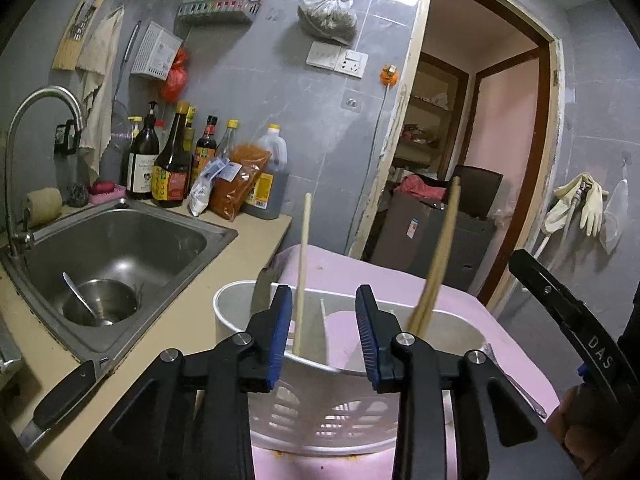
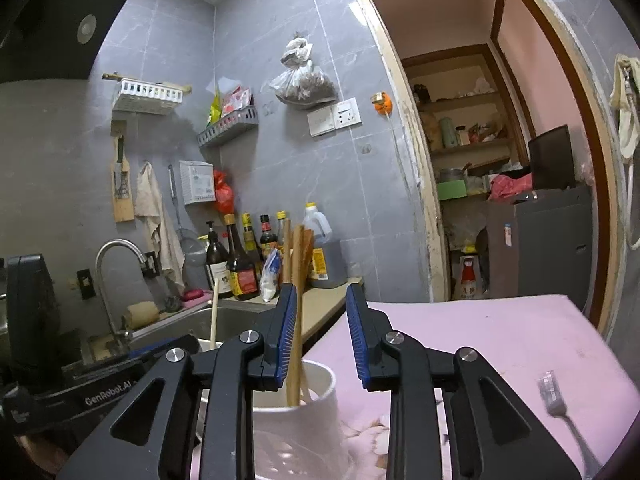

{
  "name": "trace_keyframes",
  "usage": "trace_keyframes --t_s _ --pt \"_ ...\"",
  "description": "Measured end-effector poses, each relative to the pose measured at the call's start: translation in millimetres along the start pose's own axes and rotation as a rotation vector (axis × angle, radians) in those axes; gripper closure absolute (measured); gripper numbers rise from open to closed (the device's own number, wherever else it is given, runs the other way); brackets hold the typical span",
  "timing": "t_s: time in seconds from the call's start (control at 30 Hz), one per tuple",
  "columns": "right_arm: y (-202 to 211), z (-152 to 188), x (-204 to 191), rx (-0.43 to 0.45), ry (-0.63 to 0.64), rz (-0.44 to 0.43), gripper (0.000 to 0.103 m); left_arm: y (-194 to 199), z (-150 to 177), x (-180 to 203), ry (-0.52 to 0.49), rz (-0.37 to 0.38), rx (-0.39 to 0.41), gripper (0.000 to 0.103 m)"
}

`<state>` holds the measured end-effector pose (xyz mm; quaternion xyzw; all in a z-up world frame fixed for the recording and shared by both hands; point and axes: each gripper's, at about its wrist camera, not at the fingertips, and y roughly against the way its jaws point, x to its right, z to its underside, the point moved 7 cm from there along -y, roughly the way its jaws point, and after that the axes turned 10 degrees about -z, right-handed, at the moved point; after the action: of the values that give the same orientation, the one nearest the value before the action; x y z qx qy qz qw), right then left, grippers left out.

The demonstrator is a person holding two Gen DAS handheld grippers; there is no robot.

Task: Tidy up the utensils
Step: 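Lower the chopsticks into the basket and open both tools, then move the right tool to the fork while the left tool approaches the chopsticks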

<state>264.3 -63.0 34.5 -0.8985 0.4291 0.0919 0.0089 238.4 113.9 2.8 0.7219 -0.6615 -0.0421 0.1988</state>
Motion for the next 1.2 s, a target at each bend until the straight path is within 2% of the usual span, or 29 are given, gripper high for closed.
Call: trace_keyframes --t_s 0.03,0.07,0.13,0.23,0.3,0.37,0.5,0.57,0.6,0.93,1.2 --pt "4 -2 1 0.002 0.004 0.003 0.075 3 -1 3 -0.005 0.003 0.003 0.070" --pt "10 -4 3 0.009 0.006 0.007 0.067 6 -2 7 -0.010 0.008 0.011 0.068" --pt "21 -8 8 0.025 0.002 0.010 0.056 13 -6 15 -0.020 0.016 0.036 0.057" --pt "39 -16 17 0.049 0.005 0.028 0.051 22 -12 29 -0.041 0.033 0.066 0.048" --pt "50 -22 24 0.063 0.011 0.044 0.041 27 -14 38 -0.052 0.048 0.073 0.043" --pt "63 -27 30 0.080 0.019 0.059 0.025 31 -16 46 -0.056 0.064 0.080 0.035" --pt "85 -36 44 0.095 0.039 0.091 0.013 39 -20 62 -0.052 0.088 0.103 0.013" --pt "97 -38 52 0.102 0.043 0.108 0.000 42 -21 69 -0.049 0.087 0.116 0.005" --pt "102 -39 55 0.106 0.048 0.111 0.000 43 -22 72 -0.047 0.083 0.125 0.002" --pt "137 -29 88 0.052 0.140 0.212 0.000 42 0 118 -0.146 0.105 0.130 0.002" --pt "144 -14 112 -0.001 0.169 0.268 0.000 23 31 153 -0.284 0.147 0.058 0.002"
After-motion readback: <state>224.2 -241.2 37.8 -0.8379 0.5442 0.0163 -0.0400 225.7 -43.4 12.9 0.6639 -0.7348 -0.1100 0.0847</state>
